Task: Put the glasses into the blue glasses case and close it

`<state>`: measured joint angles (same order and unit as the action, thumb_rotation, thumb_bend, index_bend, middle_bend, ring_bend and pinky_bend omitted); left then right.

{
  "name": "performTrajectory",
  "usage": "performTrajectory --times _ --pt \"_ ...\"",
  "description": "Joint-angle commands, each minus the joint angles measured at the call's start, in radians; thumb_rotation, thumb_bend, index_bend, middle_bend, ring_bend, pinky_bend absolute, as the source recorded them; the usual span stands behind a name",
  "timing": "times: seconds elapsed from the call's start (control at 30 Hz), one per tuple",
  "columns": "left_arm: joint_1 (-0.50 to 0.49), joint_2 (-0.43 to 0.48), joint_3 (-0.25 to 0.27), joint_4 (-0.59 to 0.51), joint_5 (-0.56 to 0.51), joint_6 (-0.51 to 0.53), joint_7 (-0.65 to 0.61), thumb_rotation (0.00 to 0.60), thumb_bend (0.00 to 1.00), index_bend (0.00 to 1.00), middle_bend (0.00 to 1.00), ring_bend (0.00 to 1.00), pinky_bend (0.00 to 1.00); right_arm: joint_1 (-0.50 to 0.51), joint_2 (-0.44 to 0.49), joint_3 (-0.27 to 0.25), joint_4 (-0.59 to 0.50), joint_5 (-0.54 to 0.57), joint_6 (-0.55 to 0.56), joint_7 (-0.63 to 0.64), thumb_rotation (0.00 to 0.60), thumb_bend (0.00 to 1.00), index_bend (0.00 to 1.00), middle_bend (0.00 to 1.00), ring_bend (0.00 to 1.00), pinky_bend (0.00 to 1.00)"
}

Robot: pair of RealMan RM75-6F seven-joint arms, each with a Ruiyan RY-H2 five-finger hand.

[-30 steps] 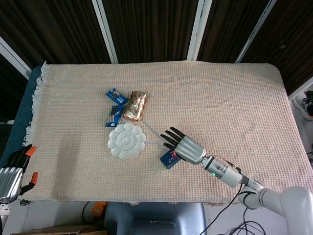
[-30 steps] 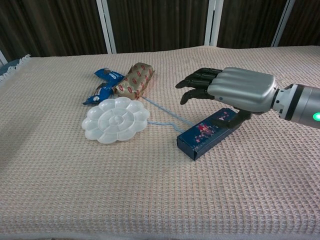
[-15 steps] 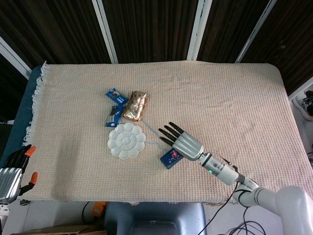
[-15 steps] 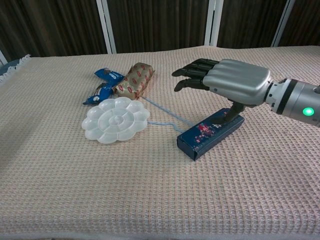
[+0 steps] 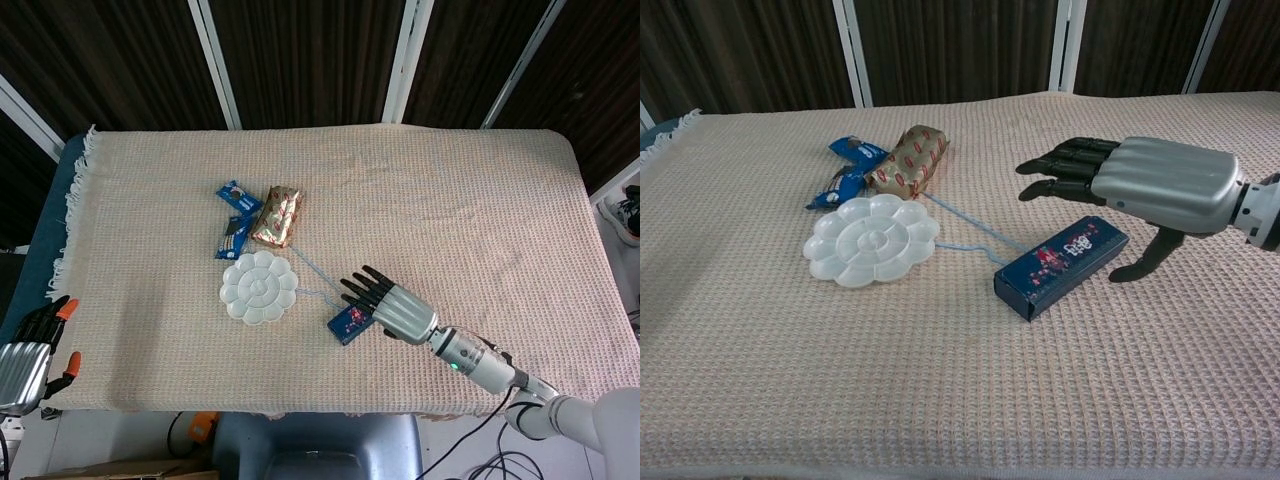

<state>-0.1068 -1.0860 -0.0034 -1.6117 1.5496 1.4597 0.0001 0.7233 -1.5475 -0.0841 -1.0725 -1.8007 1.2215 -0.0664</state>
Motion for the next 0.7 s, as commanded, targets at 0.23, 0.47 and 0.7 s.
performTrajectory --times 0.23,0.47,0.7 --pt "-0.003 0.0 -0.003 0.002 -0.006 -0.005 0.0 0.6 0.45 0.0 0.04 0.08 0.13 0.069 -0.007 0.035 -0.016 0.056 -0.159 0.008 0.6 0.22 0.27 0.08 0.0 0.05" --pt "0.0 -0.002 -0.004 0.007 -0.004 0.004 0.01 0.6 0.47 0.0 0.05 0.09 0.14 0.113 0.035 0.043 -0.084 0.093 -0.285 -0.076 0.6 0.22 0.31 0.06 0.0 0.04" --pt "-0.001 -0.005 -0.003 0.008 0.001 0.006 0.021 0.6 0.47 0.0 0.05 0.09 0.14 0.13 0.061 0.06 -0.157 0.147 -0.366 -0.154 0.6 0.22 0.37 0.06 0.0 0.04"
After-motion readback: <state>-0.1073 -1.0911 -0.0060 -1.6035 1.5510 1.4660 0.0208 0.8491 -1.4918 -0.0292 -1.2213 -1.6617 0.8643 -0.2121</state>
